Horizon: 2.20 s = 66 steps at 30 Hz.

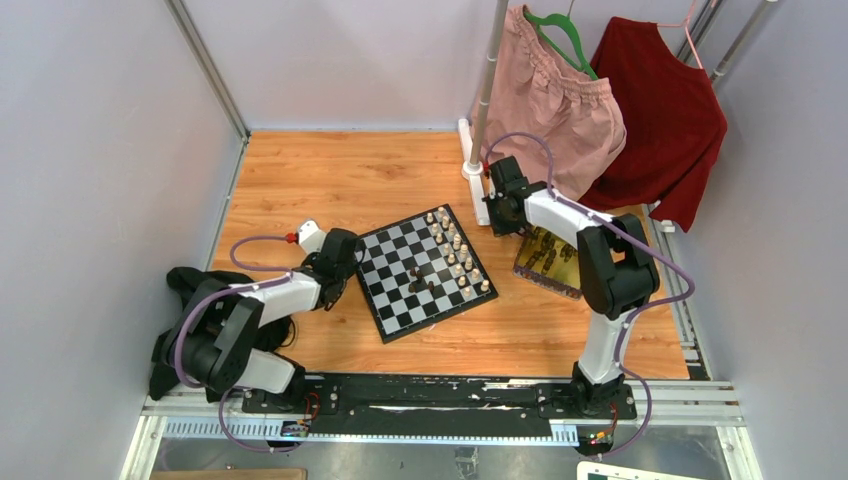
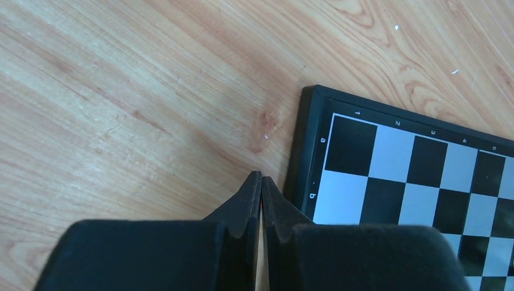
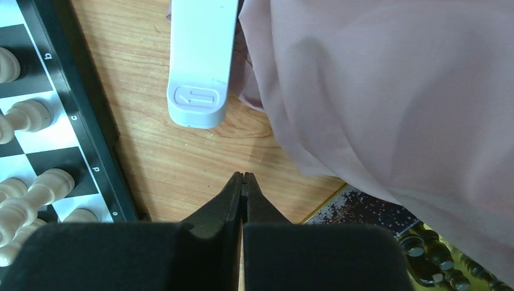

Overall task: Set up the chess pieces on the board
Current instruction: Move the chessboard to the center of the board.

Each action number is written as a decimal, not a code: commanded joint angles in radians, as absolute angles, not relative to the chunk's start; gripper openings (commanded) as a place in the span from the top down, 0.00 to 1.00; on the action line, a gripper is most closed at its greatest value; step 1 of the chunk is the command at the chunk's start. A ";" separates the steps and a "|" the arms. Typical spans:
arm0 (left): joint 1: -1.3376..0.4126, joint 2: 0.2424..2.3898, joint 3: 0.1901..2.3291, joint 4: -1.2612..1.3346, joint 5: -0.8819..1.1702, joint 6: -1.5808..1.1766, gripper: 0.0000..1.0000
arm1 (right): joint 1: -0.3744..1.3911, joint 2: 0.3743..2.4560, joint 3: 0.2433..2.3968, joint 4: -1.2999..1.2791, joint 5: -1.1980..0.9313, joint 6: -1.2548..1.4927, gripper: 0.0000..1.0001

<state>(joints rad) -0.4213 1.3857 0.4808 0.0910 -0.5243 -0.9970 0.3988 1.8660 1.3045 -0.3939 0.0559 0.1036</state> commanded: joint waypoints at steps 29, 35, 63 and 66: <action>-0.460 1.479 0.543 0.107 -0.516 -1.050 0.94 | 0.523 2.026 1.433 -0.411 -0.227 0.102 1.00; -0.460 1.481 0.558 0.110 -0.539 -1.044 0.94 | 0.536 2.068 1.504 -0.433 -0.233 0.102 1.00; -0.404 1.397 0.649 0.020 -0.695 -0.870 0.65 | 0.458 2.090 1.745 -0.516 0.047 0.027 0.94; -0.403 1.321 0.649 0.005 -0.729 -0.811 0.50 | 0.453 2.013 1.743 -0.525 0.097 0.004 0.82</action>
